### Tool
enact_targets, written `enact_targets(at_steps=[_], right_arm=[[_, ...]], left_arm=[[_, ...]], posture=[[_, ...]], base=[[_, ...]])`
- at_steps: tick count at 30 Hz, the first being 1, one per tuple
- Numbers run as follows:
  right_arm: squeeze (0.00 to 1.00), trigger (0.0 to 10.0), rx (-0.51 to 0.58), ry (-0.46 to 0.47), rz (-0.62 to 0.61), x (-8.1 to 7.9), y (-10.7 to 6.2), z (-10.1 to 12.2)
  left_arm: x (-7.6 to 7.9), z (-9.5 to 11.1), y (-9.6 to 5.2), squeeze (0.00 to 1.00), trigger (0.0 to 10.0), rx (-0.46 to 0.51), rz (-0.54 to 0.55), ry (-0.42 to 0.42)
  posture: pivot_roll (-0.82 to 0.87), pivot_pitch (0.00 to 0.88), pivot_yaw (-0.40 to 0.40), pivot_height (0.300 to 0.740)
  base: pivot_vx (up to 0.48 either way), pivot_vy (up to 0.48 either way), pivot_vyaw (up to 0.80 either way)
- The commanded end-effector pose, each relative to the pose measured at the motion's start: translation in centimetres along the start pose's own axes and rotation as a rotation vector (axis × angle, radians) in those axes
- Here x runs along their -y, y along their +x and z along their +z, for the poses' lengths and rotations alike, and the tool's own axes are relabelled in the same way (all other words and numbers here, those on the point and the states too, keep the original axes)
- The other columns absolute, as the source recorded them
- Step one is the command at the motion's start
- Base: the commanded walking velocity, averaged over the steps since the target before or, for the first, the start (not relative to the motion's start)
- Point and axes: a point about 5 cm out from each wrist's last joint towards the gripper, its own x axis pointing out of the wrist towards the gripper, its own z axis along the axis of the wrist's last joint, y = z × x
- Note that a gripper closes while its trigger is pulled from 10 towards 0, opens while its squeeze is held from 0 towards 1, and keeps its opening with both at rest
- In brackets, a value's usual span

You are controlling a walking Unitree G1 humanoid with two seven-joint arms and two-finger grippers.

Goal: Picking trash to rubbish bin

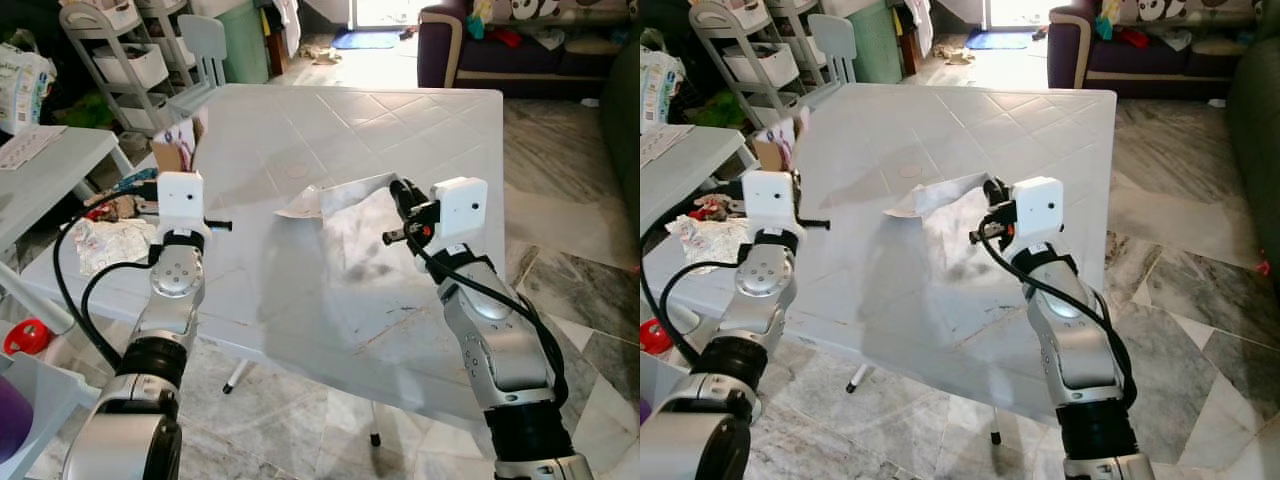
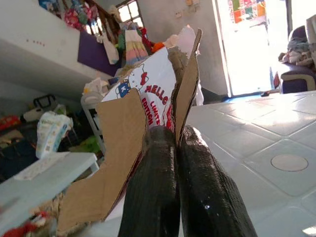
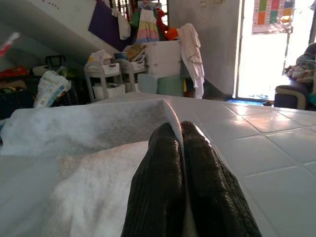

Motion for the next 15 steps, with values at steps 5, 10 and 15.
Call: enact_targets(at_steps=[5,10,15], right_arm=[[0.00,0.0,0.016,0.011,-0.002,0.1,0.4,0.3],[0.00,0.0,0.021,0.015,-0.005,0.2,0.4,0.4],[0.00,0.0,0.029,0.022,-0.010,0.2,0.2,0.4]], left_arm=[[-0.6,0.7,-1.6,0.00,0.0,0.026,0.023,-0.047],[-0.3,2.3,-3.0,0.00,0.0,0.076,0.020,-0.072],[-0.4,3.2,-4.6,0.00,0.4,0.101,0.001,-0.118]], posture=[[-0.09,0.000,0.076,0.740],[-0.08,0.000,0.071,0.740],[-0.08,0.000,0.068,0.740]], base=[[0.000,0.000,0.00],[0.000,0.000,0.00],[0.000,0.000,0.00]])
